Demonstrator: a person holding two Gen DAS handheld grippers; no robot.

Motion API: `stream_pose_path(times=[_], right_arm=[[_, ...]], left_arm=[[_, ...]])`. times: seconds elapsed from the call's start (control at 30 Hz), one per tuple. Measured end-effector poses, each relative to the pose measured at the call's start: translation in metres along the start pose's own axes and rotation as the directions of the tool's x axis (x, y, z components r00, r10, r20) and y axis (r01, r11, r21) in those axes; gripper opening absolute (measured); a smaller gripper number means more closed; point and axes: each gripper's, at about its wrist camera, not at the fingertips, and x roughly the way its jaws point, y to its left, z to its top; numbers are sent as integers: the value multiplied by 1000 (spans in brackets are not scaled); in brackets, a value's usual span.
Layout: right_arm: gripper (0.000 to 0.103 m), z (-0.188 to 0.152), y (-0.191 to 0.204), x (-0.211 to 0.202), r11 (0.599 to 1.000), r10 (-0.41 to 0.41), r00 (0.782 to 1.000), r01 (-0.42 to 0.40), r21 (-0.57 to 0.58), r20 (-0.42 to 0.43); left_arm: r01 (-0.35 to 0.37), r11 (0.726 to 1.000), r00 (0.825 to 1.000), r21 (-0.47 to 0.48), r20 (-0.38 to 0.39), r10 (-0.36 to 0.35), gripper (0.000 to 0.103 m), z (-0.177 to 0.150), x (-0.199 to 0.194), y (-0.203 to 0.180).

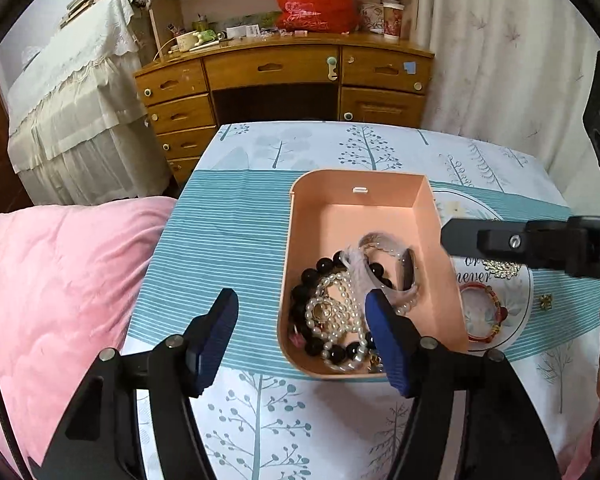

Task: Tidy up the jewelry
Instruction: 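Carry the watch and ring into the pink box and open both grippers, then move the right gripper toward the blue flower pin while the left grasps the red string bracelet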

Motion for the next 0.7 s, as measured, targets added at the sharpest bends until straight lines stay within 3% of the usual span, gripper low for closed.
stream_pose_path(times=[0.07, 0.13, 0.27, 0.37, 0.5, 0.57, 0.6, 0.7], right_arm=[[35, 0, 3, -9, 1000, -18, 999, 19, -23, 41], [39, 1, 3, -17, 999, -38, 997, 40, -32, 72], [40, 4, -3, -42, 996, -79, 987, 82, -21, 140], [40, 5, -14, -75, 996, -87, 970, 87, 12, 225], [48, 2, -27, -115, 995, -93, 939, 79, 55, 332], [57, -3, -31, -135, 992, -120, 920, 97, 80, 373], [59, -7, -32, -146, 988, -147, 908, 120, 94, 392], [67, -22, -35, -171, 977, -215, 868, 186, 108, 447]], left_arm=[[-3, 1000, 1000, -4, 0, 3, 70, 0, -3, 1], [0, 1000, 1000, -15, -9, 0, 83, -3, -4, 1], [48, 998, 998, -28, -38, -49, 83, -18, -11, -5], [126, 992, 990, -21, -57, -127, 83, -37, -17, -12], [244, 969, 969, 42, -36, -243, 83, -60, -27, -33], [308, 950, 951, 52, -23, -308, 83, -67, -29, -45], [360, 931, 933, 53, -27, -359, 83, -70, -27, -54], [415, 908, 910, 58, -34, -414, 83, -71, -22, -73]])
